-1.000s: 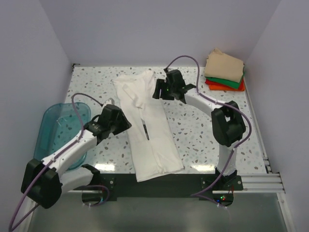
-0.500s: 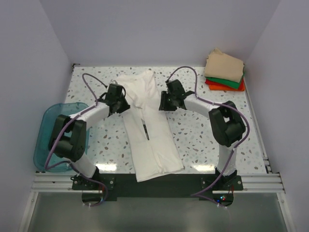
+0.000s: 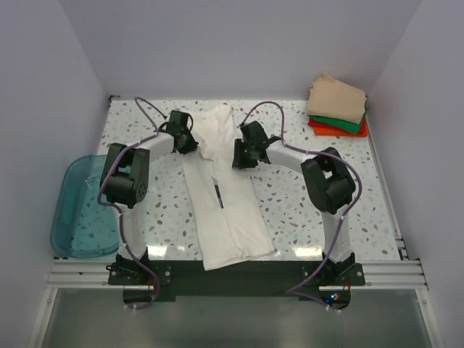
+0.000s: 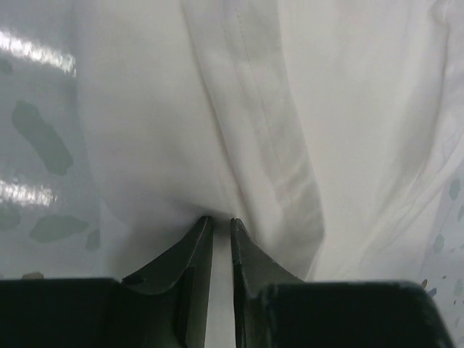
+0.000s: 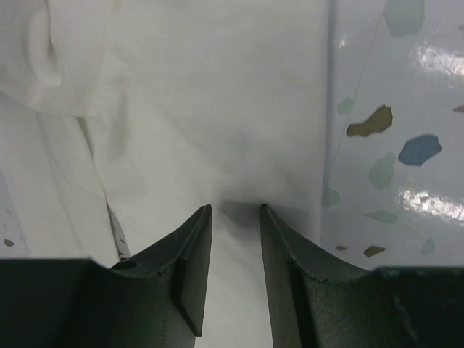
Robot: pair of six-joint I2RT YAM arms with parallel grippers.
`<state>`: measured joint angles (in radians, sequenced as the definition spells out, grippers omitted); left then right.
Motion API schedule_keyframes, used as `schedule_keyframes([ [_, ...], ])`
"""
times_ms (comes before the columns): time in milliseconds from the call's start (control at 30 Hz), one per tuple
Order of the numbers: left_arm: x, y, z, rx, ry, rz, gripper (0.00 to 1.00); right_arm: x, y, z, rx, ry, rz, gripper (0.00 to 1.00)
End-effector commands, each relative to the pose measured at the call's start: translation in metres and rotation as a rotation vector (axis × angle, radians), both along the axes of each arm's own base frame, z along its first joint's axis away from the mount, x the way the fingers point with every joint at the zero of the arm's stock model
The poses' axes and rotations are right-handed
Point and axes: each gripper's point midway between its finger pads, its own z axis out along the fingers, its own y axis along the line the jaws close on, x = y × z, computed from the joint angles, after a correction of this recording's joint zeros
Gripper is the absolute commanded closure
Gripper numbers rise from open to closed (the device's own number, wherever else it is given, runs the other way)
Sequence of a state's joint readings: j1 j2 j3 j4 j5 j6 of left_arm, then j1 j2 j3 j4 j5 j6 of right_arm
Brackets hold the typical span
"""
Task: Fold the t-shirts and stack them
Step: Fold the tshirt
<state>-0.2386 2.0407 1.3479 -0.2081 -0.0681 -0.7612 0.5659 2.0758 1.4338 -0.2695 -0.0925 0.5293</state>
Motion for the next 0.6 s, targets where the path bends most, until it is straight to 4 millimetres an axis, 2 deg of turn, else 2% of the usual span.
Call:
schedule_keyframes([
  [0,0.020,0.009,-0.015,0.010,0.021,-0.011,0.79,0.023,0.006,0.001,-0.005,-0.027,-0.028,0.63],
  [33,0.031,0.006,-0.010,-0.004,0.004,-0.017,0.79,0.031,0.009,0.006,-0.002,-0.041,-0.034,0.63],
  [67,0.033,0.007,-0.022,-0.006,0.028,-0.017,0.79,0.033,0.007,-0.005,-0.017,-0.021,-0.043,0.63],
  [133,0.052,0.005,-0.017,-0.035,-0.003,-0.040,0.79,0.045,0.010,-0.002,-0.006,-0.033,-0.059,0.63],
  [167,0.055,0.006,-0.031,-0.036,0.024,-0.041,0.79,0.048,0.007,-0.010,-0.020,-0.021,-0.069,0.63],
  [200,0.070,0.007,-0.021,-0.046,-0.002,-0.039,0.79,0.053,0.006,-0.013,-0.026,-0.021,-0.079,0.63],
  [233,0.075,0.003,-0.022,-0.063,-0.006,-0.057,0.78,0.066,0.005,-0.006,-0.017,-0.039,-0.094,0.63],
  [267,0.078,0.003,-0.032,-0.069,0.010,-0.061,0.78,0.069,0.003,-0.017,-0.025,-0.018,-0.098,0.63],
  [300,0.093,0.000,-0.019,-0.088,-0.028,-0.068,0.76,0.078,-0.001,-0.018,-0.021,-0.020,-0.111,0.63],
  [333,0.097,-0.001,-0.018,-0.097,-0.037,-0.075,0.75,0.089,0.002,-0.009,-0.003,-0.043,-0.111,0.63],
  [367,0.104,-0.003,-0.017,-0.109,-0.055,-0.083,0.71,0.092,0.006,-0.009,0.015,-0.038,-0.096,0.63],
  [400,0.114,-0.003,-0.004,-0.127,-0.090,-0.090,0.69,0.098,0.005,-0.012,0.019,-0.036,-0.093,0.62],
  [433,0.119,-0.003,0.004,-0.140,-0.114,-0.099,0.66,0.109,0.008,0.000,0.034,-0.068,-0.081,0.62],
  [467,0.127,-0.005,0.019,-0.156,-0.162,-0.111,0.61,0.111,0.008,0.004,0.032,-0.071,-0.073,0.60],
  [533,0.136,-0.003,0.044,-0.186,-0.215,-0.126,0.56,0.119,0.009,0.025,0.040,-0.115,-0.053,0.56],
  [567,0.141,-0.003,0.073,-0.198,-0.277,-0.138,0.50,0.121,0.009,0.034,0.042,-0.132,-0.050,0.53],
])
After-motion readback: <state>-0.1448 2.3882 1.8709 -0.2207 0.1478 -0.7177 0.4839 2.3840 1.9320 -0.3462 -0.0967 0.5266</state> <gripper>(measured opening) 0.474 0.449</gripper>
